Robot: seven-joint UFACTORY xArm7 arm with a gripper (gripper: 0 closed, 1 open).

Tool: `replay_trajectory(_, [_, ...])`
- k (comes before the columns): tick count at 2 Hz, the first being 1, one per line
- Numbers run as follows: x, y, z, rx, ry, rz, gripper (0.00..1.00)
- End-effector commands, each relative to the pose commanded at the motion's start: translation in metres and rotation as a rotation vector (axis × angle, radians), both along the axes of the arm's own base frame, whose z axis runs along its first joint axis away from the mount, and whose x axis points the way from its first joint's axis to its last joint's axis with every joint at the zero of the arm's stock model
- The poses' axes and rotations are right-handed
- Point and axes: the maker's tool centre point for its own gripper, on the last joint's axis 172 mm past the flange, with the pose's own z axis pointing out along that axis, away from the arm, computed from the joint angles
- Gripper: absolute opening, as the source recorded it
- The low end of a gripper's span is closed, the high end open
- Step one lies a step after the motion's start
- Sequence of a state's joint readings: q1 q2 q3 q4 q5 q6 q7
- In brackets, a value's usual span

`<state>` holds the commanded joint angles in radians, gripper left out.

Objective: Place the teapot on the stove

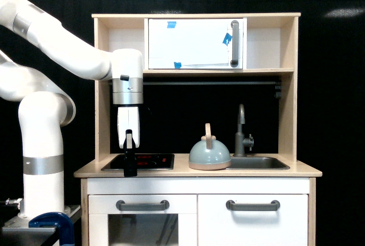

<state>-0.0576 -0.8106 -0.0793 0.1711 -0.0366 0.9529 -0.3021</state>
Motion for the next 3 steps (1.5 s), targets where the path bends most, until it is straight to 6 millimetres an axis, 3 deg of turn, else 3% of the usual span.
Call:
replay_trajectory(1, [0.070,-0.014,0.022,0.032,-0.063,0.288,1.00])
replay_trajectory(2, [0.148,0.024,0.062,0.118,-0.137,0.708,1.00])
replay_trajectory(3, [0.184,0.033,0.069,0.279,-0.164,1.207,1.00])
